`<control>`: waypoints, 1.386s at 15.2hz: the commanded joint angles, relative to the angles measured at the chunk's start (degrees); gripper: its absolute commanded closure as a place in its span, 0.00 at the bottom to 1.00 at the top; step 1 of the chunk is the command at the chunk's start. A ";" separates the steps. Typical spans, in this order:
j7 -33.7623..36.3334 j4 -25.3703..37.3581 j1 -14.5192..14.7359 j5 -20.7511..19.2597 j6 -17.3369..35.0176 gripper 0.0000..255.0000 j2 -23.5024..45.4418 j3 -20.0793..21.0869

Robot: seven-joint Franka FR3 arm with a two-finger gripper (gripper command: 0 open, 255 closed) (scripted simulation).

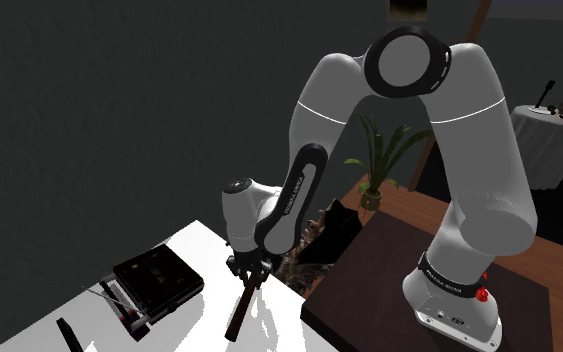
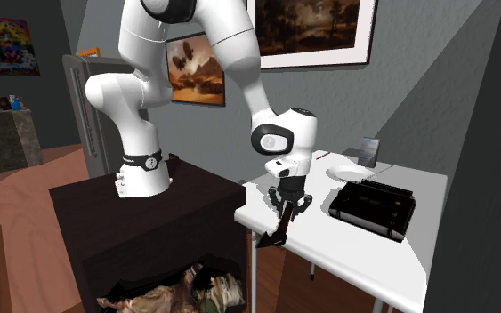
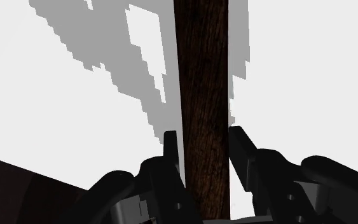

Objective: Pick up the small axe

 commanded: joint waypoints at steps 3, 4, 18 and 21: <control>0.05 -0.22 0.03 0.04 -0.15 1.00 0.09 0.01; 0.00 -0.22 -0.02 0.05 -0.17 1.00 0.08 0.02; -3.08 -2.70 -4.31 5.07 -5.97 1.00 -8.24 5.49; -4.13 -3.14 -5.46 6.77 -7.73 1.00 -10.57 6.99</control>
